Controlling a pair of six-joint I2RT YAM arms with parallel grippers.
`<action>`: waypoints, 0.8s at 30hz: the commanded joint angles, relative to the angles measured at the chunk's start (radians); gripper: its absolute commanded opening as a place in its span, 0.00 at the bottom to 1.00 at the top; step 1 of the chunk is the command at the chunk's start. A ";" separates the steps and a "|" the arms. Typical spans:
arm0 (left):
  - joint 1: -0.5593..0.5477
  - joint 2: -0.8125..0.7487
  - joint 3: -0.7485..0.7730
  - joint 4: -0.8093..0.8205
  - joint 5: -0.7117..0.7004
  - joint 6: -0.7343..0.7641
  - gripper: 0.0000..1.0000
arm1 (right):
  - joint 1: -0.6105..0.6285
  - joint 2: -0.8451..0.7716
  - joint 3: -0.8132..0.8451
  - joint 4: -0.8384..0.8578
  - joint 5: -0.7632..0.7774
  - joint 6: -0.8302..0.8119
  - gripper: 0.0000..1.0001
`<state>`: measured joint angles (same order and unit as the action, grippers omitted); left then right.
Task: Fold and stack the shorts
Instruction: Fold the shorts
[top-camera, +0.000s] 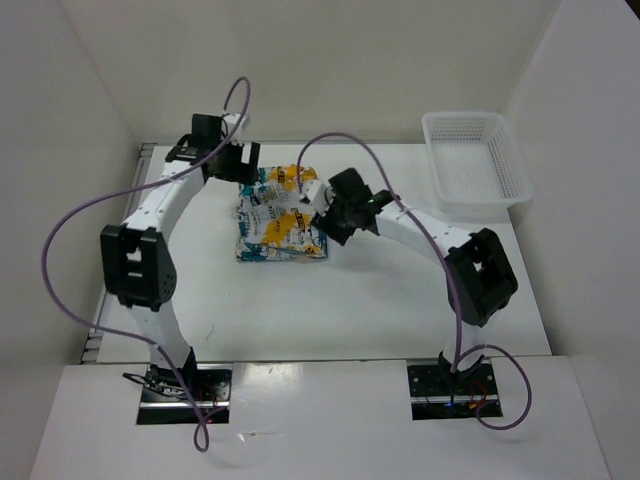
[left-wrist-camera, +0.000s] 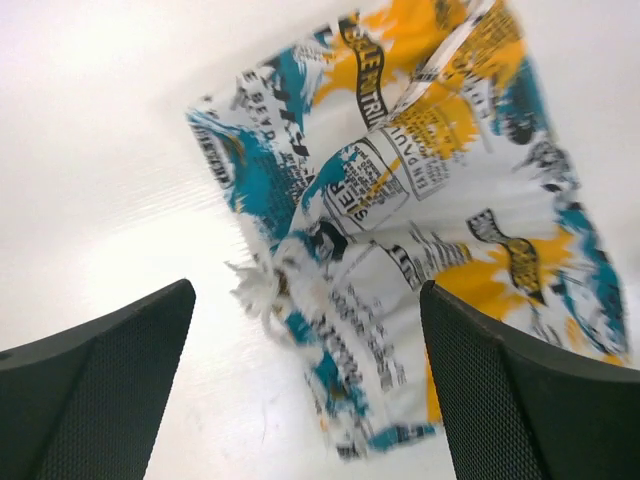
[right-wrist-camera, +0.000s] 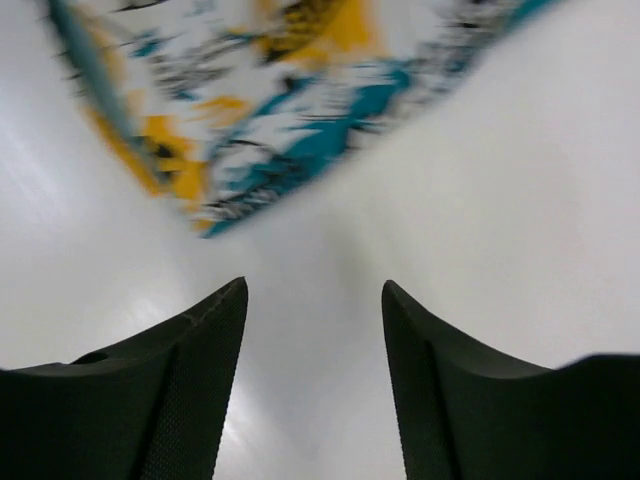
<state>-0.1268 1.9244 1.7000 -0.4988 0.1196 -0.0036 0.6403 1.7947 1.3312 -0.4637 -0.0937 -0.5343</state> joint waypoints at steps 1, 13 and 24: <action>0.047 -0.195 -0.089 0.022 0.020 0.004 1.00 | -0.128 -0.115 0.066 0.054 0.093 0.046 0.63; 0.415 -0.556 -0.545 0.167 0.104 0.004 1.00 | -0.458 -0.319 -0.021 0.279 0.305 0.203 0.83; 0.426 -0.634 -0.657 0.226 -0.095 0.004 1.00 | -0.502 -0.521 -0.243 0.312 0.316 0.180 0.85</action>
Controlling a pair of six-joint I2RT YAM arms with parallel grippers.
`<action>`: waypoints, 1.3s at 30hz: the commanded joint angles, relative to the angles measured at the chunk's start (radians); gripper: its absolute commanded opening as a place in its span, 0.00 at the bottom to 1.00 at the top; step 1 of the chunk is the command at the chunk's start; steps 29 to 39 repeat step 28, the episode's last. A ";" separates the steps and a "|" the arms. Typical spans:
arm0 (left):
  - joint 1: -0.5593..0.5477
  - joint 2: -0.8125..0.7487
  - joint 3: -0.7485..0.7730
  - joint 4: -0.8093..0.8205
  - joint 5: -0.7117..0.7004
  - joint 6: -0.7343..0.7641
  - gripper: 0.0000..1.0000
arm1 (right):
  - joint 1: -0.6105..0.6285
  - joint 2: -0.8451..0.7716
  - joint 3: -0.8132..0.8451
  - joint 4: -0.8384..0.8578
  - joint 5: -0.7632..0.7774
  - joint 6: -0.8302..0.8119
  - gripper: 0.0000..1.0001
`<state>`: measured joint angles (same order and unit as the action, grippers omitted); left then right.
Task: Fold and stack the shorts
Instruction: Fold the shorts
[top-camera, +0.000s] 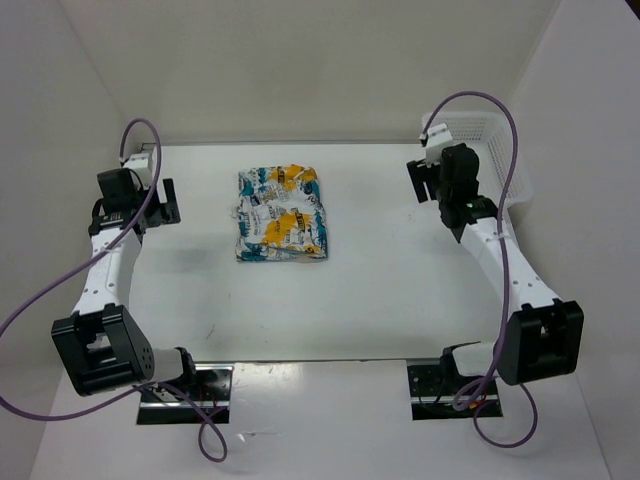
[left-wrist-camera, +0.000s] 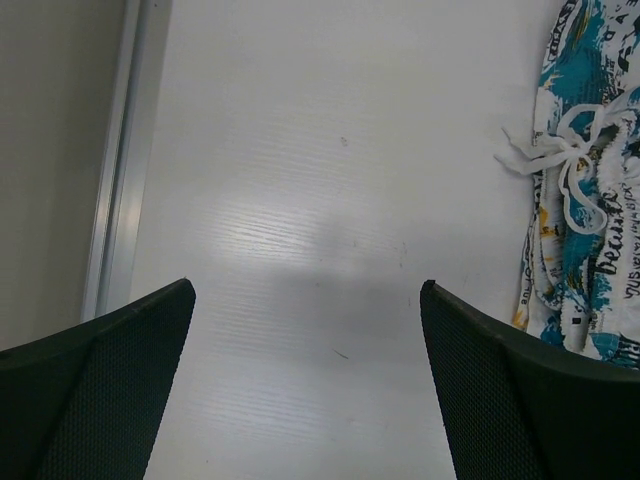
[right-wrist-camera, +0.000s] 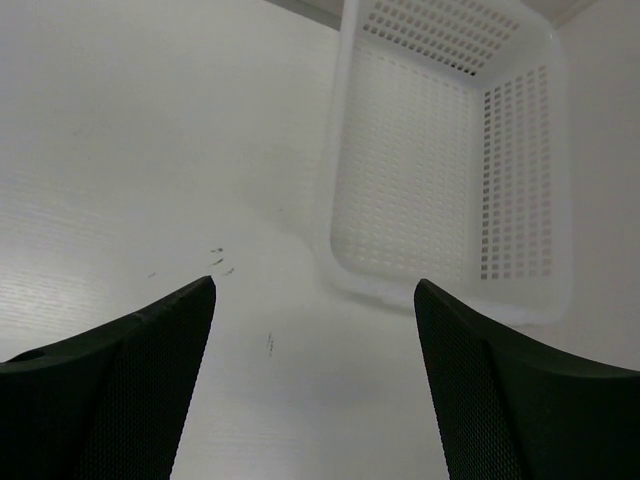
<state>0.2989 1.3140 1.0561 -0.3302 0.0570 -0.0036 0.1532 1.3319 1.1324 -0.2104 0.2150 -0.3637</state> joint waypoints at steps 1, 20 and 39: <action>0.000 -0.024 -0.001 0.057 -0.032 0.004 1.00 | -0.015 -0.071 -0.060 0.059 0.007 0.000 0.85; 0.000 -0.053 -0.028 0.057 -0.032 0.004 1.00 | -0.035 -0.194 -0.186 0.022 -0.063 0.000 0.88; 0.000 -0.062 -0.038 0.057 -0.013 0.004 1.00 | -0.035 -0.212 -0.206 0.013 -0.072 0.000 0.90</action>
